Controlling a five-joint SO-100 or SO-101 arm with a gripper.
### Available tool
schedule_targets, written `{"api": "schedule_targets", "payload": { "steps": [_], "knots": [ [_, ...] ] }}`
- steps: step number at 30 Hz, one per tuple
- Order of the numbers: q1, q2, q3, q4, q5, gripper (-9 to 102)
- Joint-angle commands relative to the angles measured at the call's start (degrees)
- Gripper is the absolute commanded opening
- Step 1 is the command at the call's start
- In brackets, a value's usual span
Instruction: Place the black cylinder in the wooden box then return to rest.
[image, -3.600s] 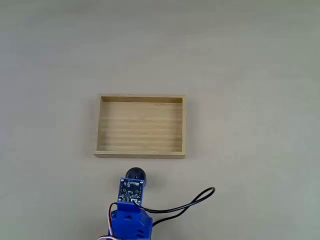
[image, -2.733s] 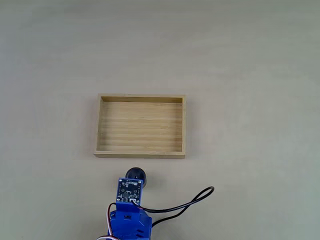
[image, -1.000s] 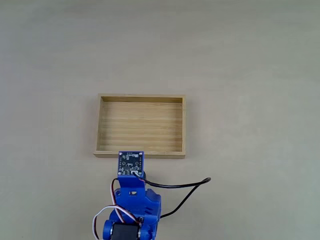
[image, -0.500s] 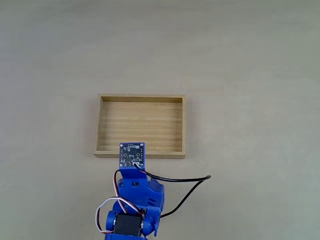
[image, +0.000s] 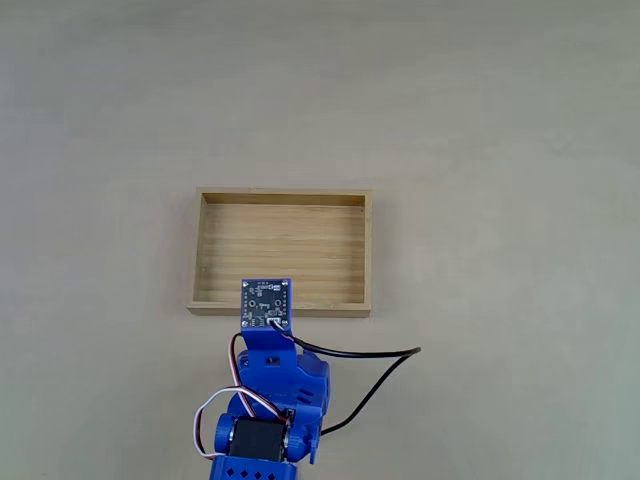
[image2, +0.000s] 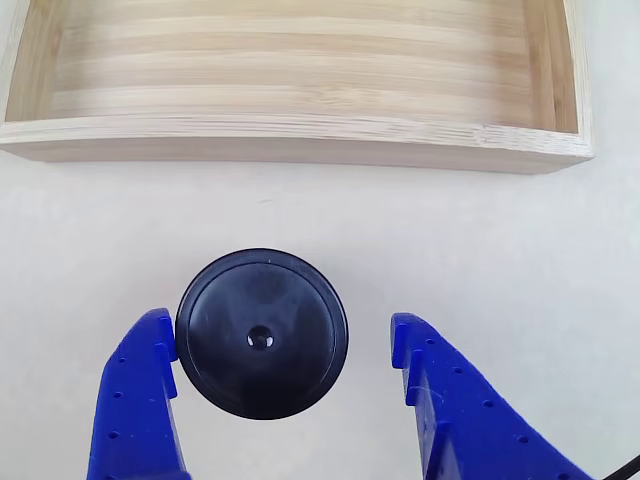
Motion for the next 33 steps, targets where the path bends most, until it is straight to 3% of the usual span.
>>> {"api": "schedule_targets", "payload": {
  "steps": [1, 33],
  "knots": [
    [-1.58, 0.44, -4.31, -2.55, 0.35, 32],
    [-2.81, 4.13, -1.49, -5.45, 0.0, 30]
  ]
}}
